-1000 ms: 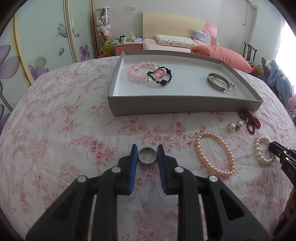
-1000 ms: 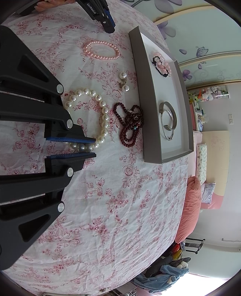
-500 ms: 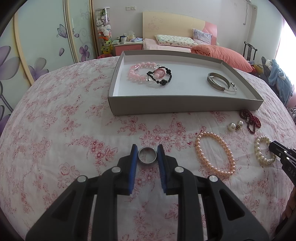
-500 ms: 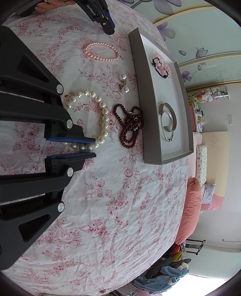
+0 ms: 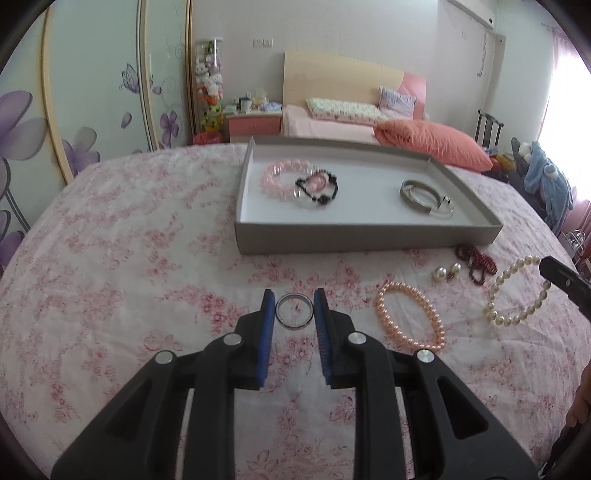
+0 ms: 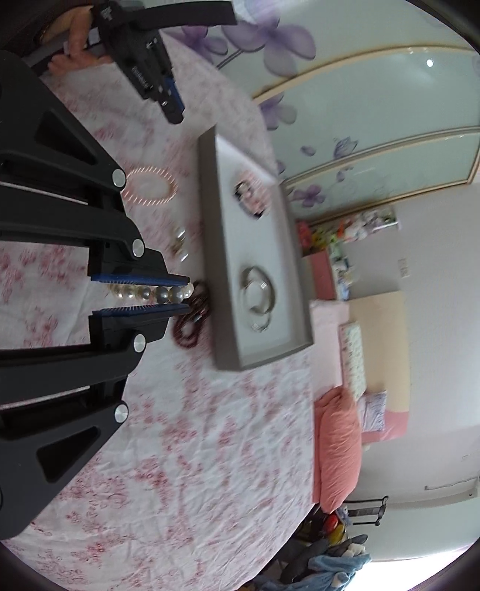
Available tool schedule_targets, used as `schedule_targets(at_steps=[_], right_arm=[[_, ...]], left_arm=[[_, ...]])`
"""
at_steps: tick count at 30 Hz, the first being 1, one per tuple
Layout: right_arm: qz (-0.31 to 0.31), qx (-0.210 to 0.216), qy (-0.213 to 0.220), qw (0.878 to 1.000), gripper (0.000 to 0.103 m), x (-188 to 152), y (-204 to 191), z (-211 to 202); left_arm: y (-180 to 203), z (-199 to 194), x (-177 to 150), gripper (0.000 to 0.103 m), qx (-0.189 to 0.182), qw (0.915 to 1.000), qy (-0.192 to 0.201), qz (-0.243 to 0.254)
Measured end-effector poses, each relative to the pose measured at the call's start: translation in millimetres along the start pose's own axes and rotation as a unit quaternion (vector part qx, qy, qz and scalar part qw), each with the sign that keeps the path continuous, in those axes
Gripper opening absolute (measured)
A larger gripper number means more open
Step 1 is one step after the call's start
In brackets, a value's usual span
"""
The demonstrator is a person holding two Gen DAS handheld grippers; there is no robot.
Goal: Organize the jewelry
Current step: 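Carry the ring and pearl bracelet into the gray tray and open both grippers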
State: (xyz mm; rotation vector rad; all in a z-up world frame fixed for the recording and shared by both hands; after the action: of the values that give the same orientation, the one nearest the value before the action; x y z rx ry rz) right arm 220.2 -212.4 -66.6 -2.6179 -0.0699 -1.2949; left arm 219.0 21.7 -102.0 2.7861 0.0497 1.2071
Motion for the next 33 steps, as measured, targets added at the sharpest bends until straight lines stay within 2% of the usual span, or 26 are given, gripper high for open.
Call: schedule_targets(at_steps=[5, 17, 26, 33], right_arm=[[0.003, 0.01, 0.018, 1.0, 0.01, 15, -6, -5], [-0.012, 0.02, 0.065, 0.998, 0.011, 43, -25, -22], [-0.022, 0.017, 0.096, 0.995, 0.011, 64, -35, -26], [-0.031, 0.009, 0.124, 0.992, 0.011, 83, -42, -27]], left_arm=[[4, -18, 8, 0.022, 0.008, 0.9989, 0.044, 0.013], [19, -48, 35, 0.022, 0.018, 0.9927, 0.113, 0.037], [36, -63, 57, 0.022, 0.016, 0.9869, 0.15, 0.056], [44, -59, 72, 0.022, 0.017, 0.985, 0.16, 0.063]])
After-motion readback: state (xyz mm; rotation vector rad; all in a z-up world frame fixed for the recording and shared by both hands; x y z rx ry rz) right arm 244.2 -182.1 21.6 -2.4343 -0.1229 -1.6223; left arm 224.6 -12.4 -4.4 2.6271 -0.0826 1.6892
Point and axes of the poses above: each gripper's, at about its wrist camera, not at the fingertips, and z roughly the way its jaws point, y to its right, x to its top, the point moved 5 cm from there along z, roughly the way its jaws point, and after that the axes turned 5 degrees about -x, right-handed, at the moved point
